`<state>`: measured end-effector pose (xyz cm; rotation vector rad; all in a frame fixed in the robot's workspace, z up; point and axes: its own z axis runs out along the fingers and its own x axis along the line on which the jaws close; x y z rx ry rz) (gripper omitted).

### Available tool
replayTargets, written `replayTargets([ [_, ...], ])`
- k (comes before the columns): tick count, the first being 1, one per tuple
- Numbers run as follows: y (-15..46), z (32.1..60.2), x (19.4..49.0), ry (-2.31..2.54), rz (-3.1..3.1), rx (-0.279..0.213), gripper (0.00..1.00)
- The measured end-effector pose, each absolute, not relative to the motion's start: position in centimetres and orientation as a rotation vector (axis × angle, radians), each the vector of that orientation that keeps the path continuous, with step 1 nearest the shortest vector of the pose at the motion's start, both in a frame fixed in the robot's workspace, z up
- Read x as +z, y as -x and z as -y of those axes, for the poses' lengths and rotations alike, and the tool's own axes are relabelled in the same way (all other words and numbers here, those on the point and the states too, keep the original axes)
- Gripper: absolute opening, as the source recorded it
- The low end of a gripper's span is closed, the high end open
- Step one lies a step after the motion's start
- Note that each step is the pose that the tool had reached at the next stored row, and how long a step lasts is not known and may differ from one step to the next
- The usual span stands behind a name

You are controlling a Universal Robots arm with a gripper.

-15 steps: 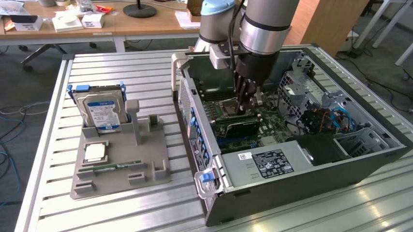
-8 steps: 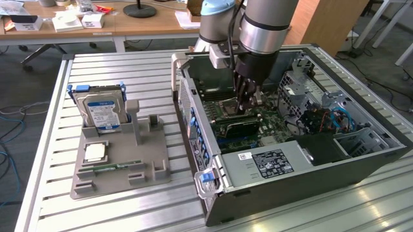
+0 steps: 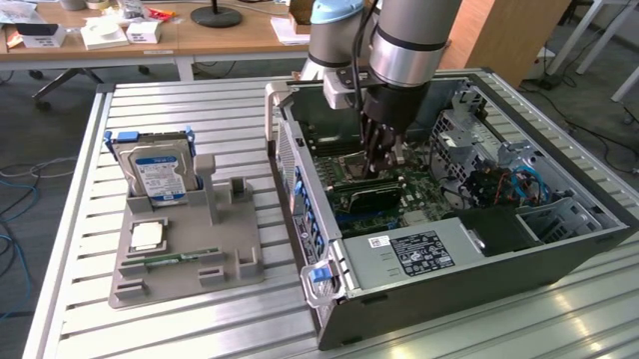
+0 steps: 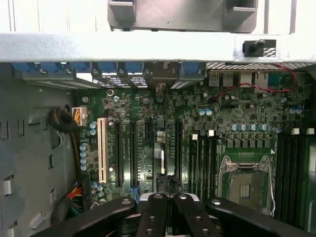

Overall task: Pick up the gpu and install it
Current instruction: 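Press down on the gpu until it lock into place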

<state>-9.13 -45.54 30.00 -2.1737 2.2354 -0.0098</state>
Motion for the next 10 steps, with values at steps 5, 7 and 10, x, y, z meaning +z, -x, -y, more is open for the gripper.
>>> replayTargets([
  [5, 9.14, 45.54, 29.55, 2.174, -2.235, -0.010, 0.10],
  [7, 9.14, 45.54, 29.40, 2.174, -2.235, -0.010, 0.10],
  [10, 9.14, 45.54, 29.21, 2.174, -2.235, -0.010, 0.10],
])
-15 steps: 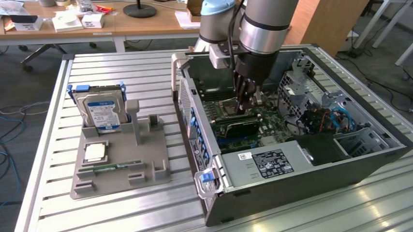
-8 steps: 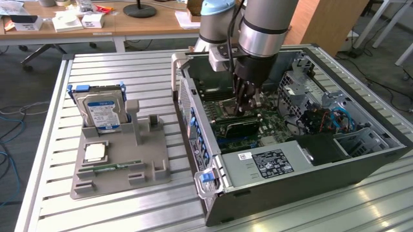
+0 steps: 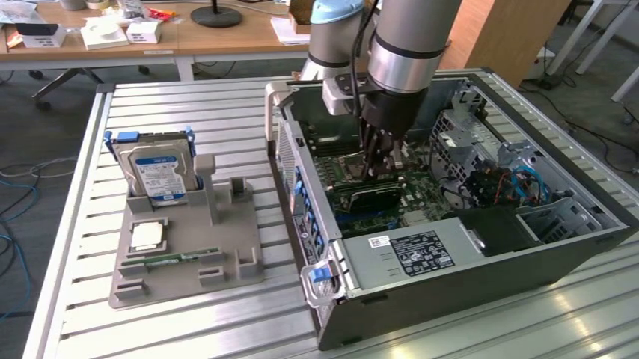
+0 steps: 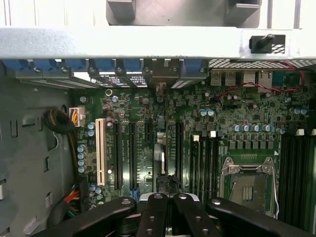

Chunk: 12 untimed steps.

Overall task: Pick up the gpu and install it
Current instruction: 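Press down on the gpu until it lock into place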

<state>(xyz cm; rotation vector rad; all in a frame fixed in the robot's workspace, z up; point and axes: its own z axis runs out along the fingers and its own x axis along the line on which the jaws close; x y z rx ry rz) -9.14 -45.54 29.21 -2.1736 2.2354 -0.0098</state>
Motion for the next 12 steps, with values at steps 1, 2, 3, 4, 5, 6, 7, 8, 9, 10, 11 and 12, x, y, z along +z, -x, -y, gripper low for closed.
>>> replayTargets([
  [1, 9.14, 45.54, 29.16, 2.174, -2.235, -0.010, 0.10],
  [2, 9.14, 45.54, 29.10, 2.174, -2.235, -0.010, 0.10],
  [3, 9.14, 45.54, 29.03, 2.174, -2.235, -0.010, 0.10],
  [4, 9.14, 45.54, 28.95, 2.174, -2.235, -0.010, 0.10],
  [5, 9.14, 45.54, 28.88, 2.174, -2.235, -0.010, 0.10],
  [6, 9.14, 45.54, 28.83, 2.174, -2.235, -0.010, 0.10],
  [7, 9.14, 45.54, 28.78, 2.174, -2.235, -0.010, 0.10],
  [8, 9.14, 45.54, 28.72, 2.174, -2.235, -0.010, 0.10],
  [9, 9.14, 45.54, 28.67, 2.174, -2.235, -0.010, 0.10],
  [10, 9.14, 45.54, 28.60, 2.174, -2.235, -0.010, 0.10],
  [11, 9.14, 45.54, 28.54, 2.174, -2.235, -0.010, 0.10],
  [12, 9.14, 45.54, 28.50, 2.174, -2.236, -0.010, 0.10],
])
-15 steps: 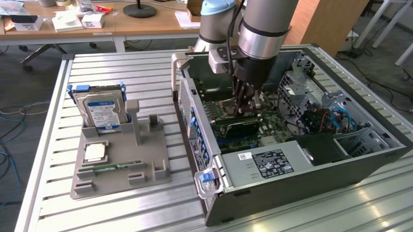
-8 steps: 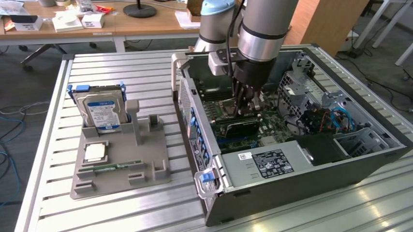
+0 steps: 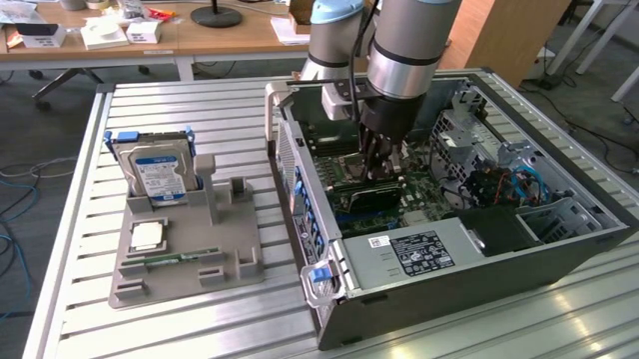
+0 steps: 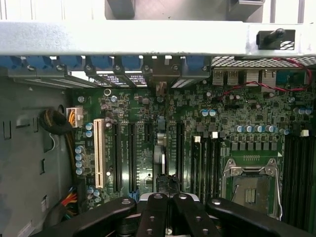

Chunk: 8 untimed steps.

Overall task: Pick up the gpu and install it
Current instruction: 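Press down on the gpu until it lock into place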

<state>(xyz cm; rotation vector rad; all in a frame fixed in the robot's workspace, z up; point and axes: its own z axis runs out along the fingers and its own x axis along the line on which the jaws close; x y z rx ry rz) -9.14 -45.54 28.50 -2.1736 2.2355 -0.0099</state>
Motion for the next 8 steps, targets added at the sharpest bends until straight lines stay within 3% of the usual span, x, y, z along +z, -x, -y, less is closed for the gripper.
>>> replayTargets([
  [8, 9.52, 45.52, 28.46, 2.174, -2.235, -0.010, 0.10],
])
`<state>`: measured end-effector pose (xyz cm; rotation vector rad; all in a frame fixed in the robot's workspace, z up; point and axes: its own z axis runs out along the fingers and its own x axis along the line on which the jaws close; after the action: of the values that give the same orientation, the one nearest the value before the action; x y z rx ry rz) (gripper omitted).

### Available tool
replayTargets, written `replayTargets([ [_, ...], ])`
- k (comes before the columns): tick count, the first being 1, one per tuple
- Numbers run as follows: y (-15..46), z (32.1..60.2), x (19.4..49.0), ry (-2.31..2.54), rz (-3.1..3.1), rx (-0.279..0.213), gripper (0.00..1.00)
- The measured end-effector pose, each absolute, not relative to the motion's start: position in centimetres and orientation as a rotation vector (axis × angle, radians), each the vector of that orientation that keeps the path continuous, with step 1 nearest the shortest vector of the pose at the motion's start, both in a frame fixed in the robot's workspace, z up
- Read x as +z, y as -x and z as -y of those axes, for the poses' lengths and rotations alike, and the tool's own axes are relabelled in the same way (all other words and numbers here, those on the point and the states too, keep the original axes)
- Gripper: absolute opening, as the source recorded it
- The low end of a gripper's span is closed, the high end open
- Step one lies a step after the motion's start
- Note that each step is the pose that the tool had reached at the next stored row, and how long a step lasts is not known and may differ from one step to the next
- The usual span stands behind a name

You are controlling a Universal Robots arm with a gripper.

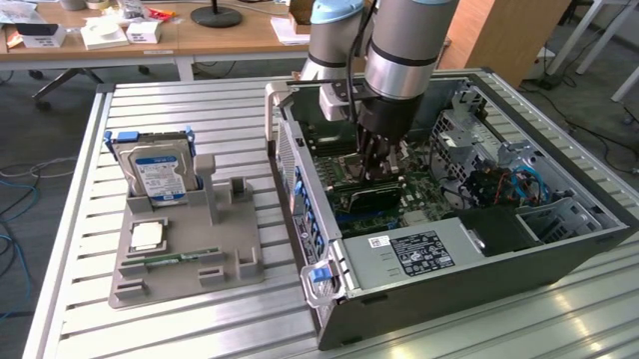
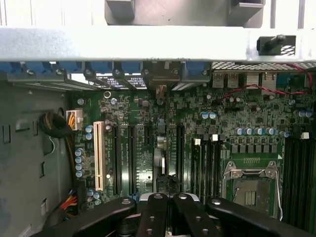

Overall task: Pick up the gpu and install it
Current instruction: 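Press down on the gpu until it lock into place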

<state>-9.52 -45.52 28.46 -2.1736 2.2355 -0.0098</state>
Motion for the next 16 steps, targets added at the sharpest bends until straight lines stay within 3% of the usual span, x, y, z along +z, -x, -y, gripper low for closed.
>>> replayTargets([
  [16, 9.71, 45.47, 27.95, 2.174, -2.236, -0.010, 0.10],
])
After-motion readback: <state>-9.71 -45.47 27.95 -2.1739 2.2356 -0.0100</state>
